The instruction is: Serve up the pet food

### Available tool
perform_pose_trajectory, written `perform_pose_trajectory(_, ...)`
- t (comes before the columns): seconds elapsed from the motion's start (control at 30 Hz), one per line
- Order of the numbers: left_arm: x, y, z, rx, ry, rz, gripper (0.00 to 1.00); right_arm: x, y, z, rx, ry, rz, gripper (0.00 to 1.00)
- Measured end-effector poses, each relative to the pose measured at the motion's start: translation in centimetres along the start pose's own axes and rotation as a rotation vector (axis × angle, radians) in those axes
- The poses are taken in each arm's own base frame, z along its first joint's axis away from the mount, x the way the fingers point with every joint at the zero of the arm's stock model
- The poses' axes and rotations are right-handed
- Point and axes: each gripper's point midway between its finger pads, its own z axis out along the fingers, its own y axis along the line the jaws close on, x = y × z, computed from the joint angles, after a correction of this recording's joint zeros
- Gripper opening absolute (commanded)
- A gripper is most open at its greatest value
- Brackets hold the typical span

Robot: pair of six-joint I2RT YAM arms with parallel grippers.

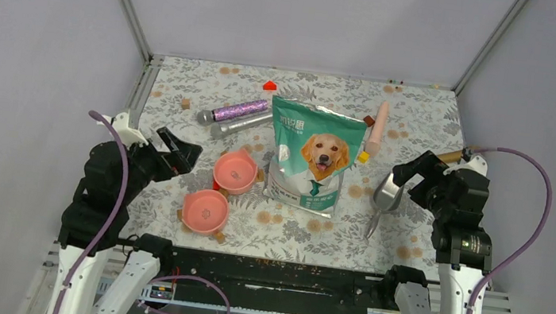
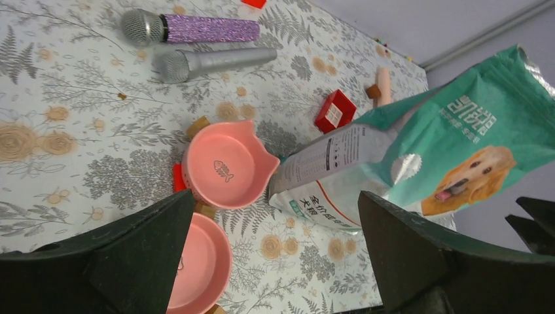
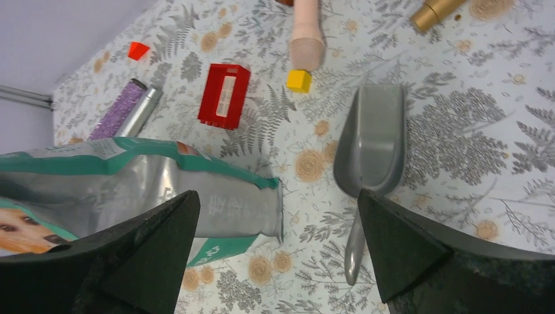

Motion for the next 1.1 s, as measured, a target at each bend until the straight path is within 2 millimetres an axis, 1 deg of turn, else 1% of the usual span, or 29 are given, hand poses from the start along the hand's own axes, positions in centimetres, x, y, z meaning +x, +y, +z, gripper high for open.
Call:
perform_pose_trajectory(0.07,0.6,-0.3,0.2,0.026,0.023,0.003,0.99,-0.3,0.7,-0.2,-0.036,-0.011,-0.004,0.99)
perform_pose_trajectory(0.13,1.2,-0.6,0.4,0.052,0.048,0.005,0.99,-0.7,1.8,-0.6,-0.096,-0.030,-0.020,0.99)
perform_pose_trajectory(0.27,2.4,-1.6,0.8,0.126,0.100,0.005,0.99,-1.1,4.6,-1.8,-0.264,-0.068,-0.076,0.99)
perform_pose_trajectory(0.33,3.1,-2.2,1.3,0.174,0.133,0.001,0.99,-1.3,5.9,-2.4,-0.341,-0.073,-0.102,0.99)
perform_pose_trajectory(0.43,4.8,-2.9,2.6,0.246,0.206,-0.031,0.99,-1.0,7.4,-2.5,-0.432,-0.044,-0.134,0.99)
perform_pose_trajectory(0.53,7.1,-3.4,4.3,0.313,0.297,-0.092,0.99,-0.7,9.1,-2.2,-0.533,0.005,-0.149,0.99)
perform_pose_trajectory(0.6,8.5,-3.8,5.0,0.332,0.354,-0.117,0.99,-0.8,10.3,-2.1,-0.603,0.029,-0.152,0.99)
perform_pose_trajectory(0.7,10.6,-5.7,5.5,0.385,0.435,-0.093,0.99,-1.2,12.1,-2.1,-0.713,0.053,-0.153,0.99)
perform_pose_trajectory(0.8,12.5,-8.4,5.2,0.457,0.518,-0.036,0.99,-1.7,13.4,-1.7,-0.787,0.059,-0.162,0.99)
perform_pose_trajectory(0.9,13.0,-10.5,5.7,0.501,0.543,-0.009,0.99,-1.6,14.3,-1.3,-0.822,0.068,-0.175,0.98)
perform_pose_trajectory(1.0,13.7,-11.6,6.7,0.523,0.555,-0.004,0.99,-0.8,15.5,-1.3,-0.864,0.084,-0.221,0.95)
perform_pose_trajectory(1.1,15.2,-12.1,7.6,0.530,0.602,0.001,0.99,0.1,16.7,-1.1,-0.904,0.107,-0.272,0.91)
